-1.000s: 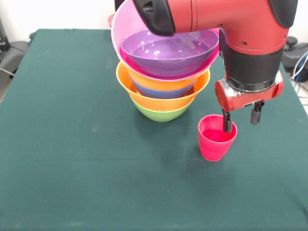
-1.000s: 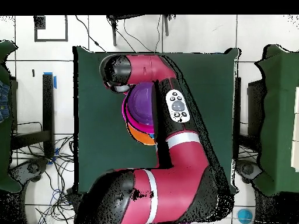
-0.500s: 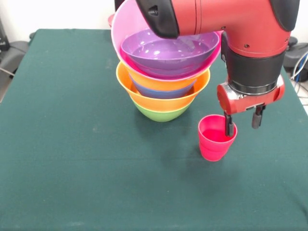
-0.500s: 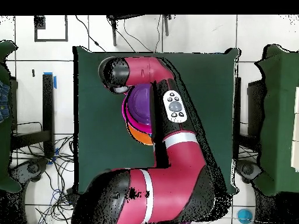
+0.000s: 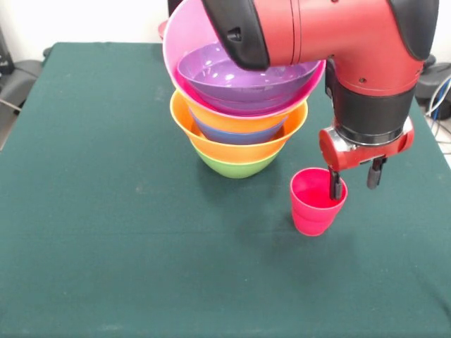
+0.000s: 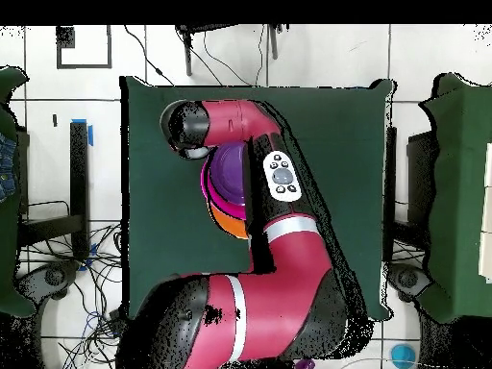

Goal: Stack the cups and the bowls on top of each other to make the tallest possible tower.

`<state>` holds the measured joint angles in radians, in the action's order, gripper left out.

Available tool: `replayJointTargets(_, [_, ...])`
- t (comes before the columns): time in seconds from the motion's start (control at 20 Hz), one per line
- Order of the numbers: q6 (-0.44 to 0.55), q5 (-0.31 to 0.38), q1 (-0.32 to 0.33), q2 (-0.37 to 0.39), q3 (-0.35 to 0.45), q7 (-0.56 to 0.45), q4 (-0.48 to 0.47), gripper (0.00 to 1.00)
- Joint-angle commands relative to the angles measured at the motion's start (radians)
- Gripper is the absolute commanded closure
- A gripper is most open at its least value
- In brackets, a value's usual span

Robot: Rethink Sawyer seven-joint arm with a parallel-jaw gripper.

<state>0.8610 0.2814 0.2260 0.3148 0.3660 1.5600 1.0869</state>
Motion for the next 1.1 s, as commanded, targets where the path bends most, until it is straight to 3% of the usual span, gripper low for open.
replayJointTargets(0.05, [0.0, 0.061, -0.024, -0.053, -0.034, 0.017, 0.049, 0.0])
replayJointTargets(0.8, [-0.066, 0.081, -0.032, -0.055, -0.066, 0.018, 0.096, 0.0])
replayJointTargets(0.95, [-0.067, 0.097, -0.028, -0.056, -0.046, -0.052, 0.091, 0.0])
replayJointTargets(1.0, [-0.031, 0.083, -0.031, -0.057, -0.054, -0.031, 0.094, 0.0])
replayJointTargets(1.1, [-0.083, 0.103, -0.024, -0.061, -0.041, -0.061, 0.086, 0.0])
